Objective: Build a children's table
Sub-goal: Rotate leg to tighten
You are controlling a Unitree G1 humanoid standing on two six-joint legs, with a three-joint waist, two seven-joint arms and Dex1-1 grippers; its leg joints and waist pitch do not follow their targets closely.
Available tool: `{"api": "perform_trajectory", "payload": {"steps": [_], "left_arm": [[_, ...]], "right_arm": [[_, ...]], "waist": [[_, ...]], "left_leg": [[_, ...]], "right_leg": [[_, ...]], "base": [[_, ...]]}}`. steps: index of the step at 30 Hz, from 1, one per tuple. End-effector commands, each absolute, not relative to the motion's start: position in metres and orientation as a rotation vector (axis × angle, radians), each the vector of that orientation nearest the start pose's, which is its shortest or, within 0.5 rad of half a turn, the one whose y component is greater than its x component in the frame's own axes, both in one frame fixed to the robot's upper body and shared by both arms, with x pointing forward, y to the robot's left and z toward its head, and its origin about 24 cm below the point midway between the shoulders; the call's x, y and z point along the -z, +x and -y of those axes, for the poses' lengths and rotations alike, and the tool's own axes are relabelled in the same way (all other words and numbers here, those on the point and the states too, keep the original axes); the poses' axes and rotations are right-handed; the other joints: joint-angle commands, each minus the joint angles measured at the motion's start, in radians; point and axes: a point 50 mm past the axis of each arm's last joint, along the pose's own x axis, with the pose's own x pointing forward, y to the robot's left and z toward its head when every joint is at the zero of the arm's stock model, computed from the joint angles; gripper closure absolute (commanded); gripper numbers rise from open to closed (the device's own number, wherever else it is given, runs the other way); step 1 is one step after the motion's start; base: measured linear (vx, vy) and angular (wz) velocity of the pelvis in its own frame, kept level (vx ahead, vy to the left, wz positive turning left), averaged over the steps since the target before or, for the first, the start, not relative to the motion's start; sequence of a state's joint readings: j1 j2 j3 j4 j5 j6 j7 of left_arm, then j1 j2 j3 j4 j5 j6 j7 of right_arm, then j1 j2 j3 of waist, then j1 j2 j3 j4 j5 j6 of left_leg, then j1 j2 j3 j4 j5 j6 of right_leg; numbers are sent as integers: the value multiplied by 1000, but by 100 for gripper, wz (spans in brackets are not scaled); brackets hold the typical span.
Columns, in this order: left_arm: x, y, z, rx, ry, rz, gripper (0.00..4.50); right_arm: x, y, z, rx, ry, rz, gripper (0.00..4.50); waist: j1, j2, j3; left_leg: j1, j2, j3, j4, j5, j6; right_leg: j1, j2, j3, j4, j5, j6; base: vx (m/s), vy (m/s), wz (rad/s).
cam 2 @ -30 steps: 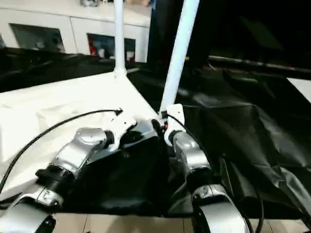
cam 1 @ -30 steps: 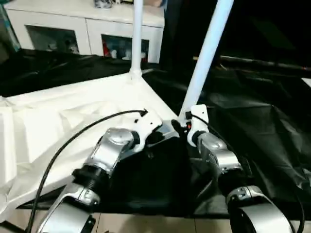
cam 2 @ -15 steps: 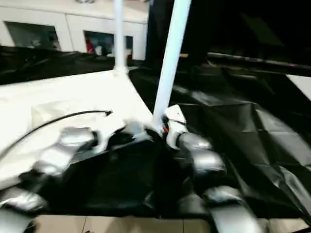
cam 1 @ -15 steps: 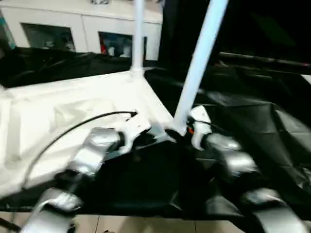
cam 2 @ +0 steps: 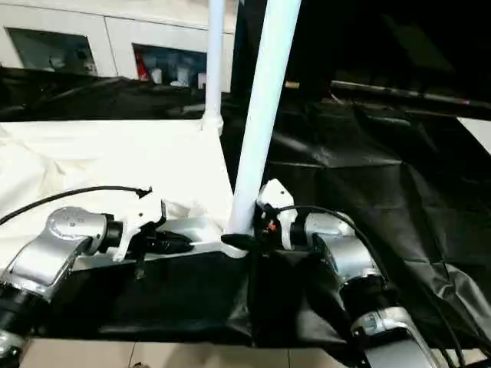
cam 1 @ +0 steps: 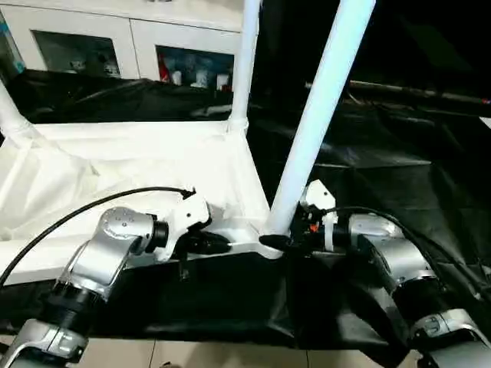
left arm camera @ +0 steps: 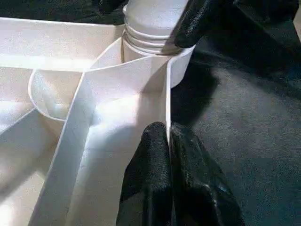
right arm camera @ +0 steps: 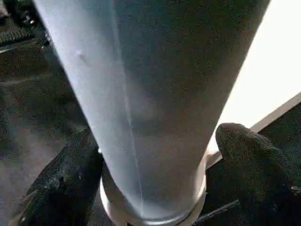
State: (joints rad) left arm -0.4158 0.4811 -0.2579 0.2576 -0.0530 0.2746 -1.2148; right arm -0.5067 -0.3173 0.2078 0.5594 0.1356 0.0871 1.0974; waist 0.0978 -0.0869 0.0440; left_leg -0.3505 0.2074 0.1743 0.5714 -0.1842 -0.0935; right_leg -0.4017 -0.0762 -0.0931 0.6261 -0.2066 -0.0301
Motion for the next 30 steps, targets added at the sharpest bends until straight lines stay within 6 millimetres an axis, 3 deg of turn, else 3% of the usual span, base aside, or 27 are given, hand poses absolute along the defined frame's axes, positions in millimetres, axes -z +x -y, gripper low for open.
{"api": "perform_trajectory", "payload": {"steps": [1, 13, 18, 21, 22, 24, 25, 26, 28, 30], "left_arm": [[-59, 277, -136, 1436, 286, -435, 450], [-60, 279, -137, 1411, 277, -431, 450], [-59, 281, -136, 1391, 258, -419, 450], [-54, 293, -130, 1263, 273, -403, 450], [-45, 307, -122, 1117, 304, -418, 450], [-44, 311, -119, 1086, 311, -422, 450], [-40, 318, -105, 1014, 293, -437, 450], [-38, 321, -97, 998, 288, -444, 450], [-38, 323, -88, 980, 289, -447, 450], [-36, 325, -79, 964, 303, -445, 450]], "right_arm": [[-41, 307, 131, -1232, -219, -361, 78], [-37, 307, 130, -1204, -152, -362, 169], [-34, 308, 129, -1157, -82, -345, 179], [-26, 320, 130, -948, -61, -350, 180], [-17, 329, 129, -726, -44, -376, 181], [-15, 330, 128, -672, -32, -385, 181], [-11, 334, 119, -536, 30, -400, 181], [-10, 335, 114, -481, 53, -410, 182], [-8, 336, 108, -428, 68, -420, 182], [-7, 337, 100, -389, 63, -425, 182]], "waist": [[2, -4, -54], [-1, -2, -53], [-2, 0, -53], [-6, 1, -49], [-9, 0, -46], [-10, -2, -49], [-6, -1, -47], [-9, -3, -47], [-5, -2, -50], [-3, 0, -52]], "left_leg": [[-2, 28, -1, -55, -92, 56], [-2, 28, -3, -54, -103, 51], [-2, 29, -3, -55, -112, 46], [1, 28, -3, -57, -137, 28], [6, 27, -4, -60, -160, -1], [2, 26, -9, -60, -182, -16], [10, 28, -7, -60, -202, -18], [5, 26, -7, -62, -199, -18], [8, 26, -9, -61, -206, -21], [8, 27, -8, -60, -196, -17]], "right_leg": [[59, -71, 62, -68, -110, -173], [60, -71, 61, -69, -130, -173], [60, -72, 61, -71, -136, -177], [54, -71, 61, -77, -185, -170], [49, -72, 61, -87, -268, -145], [56, -78, 60, -88, -327, -126], [45, -77, 63, -95, -348, -105], [47, -76, 63, -94, -350, -99], [46, -78, 62, -96, -365, -85], [43, -76, 63, -93, -319, -86]], "base": [[0, 0, 0], [0, 0, 0], [0, 0, 0], [0, 0, 0], [0, 0, 0], [0, 0, 0], [0, 0, 0], [0, 0, 0], [0, 0, 0], [0, 0, 0]]}}
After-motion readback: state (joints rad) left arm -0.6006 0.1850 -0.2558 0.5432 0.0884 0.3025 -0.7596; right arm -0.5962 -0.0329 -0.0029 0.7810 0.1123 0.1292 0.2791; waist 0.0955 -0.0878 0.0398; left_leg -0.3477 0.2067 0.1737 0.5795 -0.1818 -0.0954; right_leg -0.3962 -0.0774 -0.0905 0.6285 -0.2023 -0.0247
